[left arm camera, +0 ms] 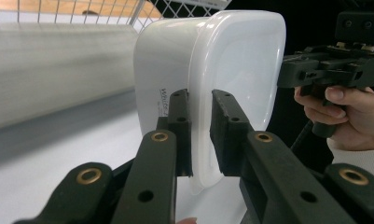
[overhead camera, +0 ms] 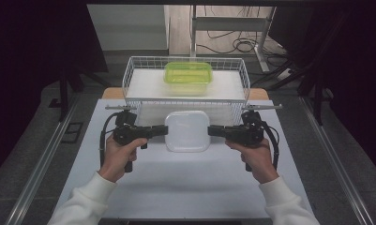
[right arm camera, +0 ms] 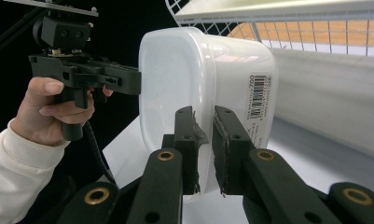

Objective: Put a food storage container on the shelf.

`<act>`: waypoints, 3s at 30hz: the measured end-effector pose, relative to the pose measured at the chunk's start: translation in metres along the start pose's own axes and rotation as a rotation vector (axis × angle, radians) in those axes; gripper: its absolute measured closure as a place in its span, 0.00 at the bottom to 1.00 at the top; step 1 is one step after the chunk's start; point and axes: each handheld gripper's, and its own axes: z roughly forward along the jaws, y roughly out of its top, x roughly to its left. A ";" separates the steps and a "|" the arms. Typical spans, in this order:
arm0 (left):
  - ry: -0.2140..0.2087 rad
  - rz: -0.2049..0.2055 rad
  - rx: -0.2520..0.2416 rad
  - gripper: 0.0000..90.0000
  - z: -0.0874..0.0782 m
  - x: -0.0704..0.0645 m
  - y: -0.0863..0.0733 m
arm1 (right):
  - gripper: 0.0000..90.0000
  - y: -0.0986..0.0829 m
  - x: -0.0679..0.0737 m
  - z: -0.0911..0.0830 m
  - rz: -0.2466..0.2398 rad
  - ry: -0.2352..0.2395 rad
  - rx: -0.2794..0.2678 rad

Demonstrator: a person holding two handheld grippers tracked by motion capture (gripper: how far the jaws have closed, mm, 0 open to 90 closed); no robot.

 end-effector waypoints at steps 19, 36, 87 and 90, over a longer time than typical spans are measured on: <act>-0.001 0.015 -0.022 0.87 -0.003 -0.001 0.040 | 0.89 0.039 0.002 -0.002 -0.028 -0.021 -0.022; 0.009 0.053 -0.050 0.87 -0.013 -0.010 0.082 | 0.89 0.075 0.009 -0.008 -0.049 -0.019 -0.066; 0.047 -0.031 -0.063 0.88 0.014 0.026 0.193 | 0.89 0.177 -0.052 0.017 0.073 -0.019 -0.074; 0.045 -0.050 -0.054 0.88 0.019 0.033 0.195 | 0.89 0.179 -0.059 0.021 0.097 -0.025 -0.057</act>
